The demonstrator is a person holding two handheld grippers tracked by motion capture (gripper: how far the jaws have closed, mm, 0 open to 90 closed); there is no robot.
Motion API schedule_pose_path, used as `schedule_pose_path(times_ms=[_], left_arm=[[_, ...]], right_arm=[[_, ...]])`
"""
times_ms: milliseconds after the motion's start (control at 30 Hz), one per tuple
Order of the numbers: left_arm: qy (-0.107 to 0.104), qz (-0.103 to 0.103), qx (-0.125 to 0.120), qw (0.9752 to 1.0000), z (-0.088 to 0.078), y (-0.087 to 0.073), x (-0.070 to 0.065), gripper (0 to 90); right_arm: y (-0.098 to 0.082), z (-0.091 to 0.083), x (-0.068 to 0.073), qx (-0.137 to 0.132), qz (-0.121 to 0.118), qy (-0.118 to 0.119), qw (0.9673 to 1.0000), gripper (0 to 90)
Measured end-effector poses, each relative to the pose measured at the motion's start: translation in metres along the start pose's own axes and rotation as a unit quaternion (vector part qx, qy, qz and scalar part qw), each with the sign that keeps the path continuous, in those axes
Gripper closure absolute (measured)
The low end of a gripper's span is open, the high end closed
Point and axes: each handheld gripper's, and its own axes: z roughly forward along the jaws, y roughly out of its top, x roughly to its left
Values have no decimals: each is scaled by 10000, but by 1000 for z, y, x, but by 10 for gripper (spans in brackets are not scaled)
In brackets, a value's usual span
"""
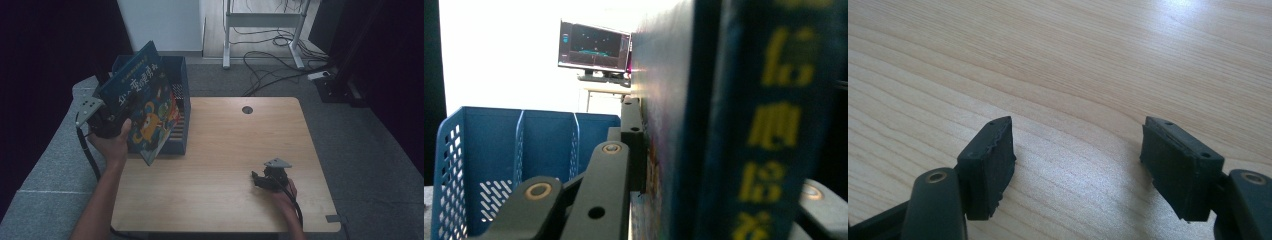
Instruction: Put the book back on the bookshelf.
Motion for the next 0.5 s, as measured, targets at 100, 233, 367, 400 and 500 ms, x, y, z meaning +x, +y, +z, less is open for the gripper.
schedule_pose_path(times_ms=[100, 233, 367, 400, 500], left_arm=[[46, -4, 29, 10000, 6, 0, 0, 818], [133, 65, 52, 9999, 15, 1, -2, 818], [199, 91, 43, 9998, 22, 2, -2, 818], [223, 99, 42, 9997, 24, 2, -2, 818], [302, 114, 52, 9995, 29, 2, -1, 818]], right_arm=[[0, 0, 0, -6, -11, -5, 10000, 289], [0, 0, 0, -8, -11, -4, 10000, 289], [0, 0, 0, -5, -7, -5, 10000, 289], [0, 0, 0, -3, -5, 0, 10000, 289], [0, 0, 0, -4, -4, -1, 10000, 288]])
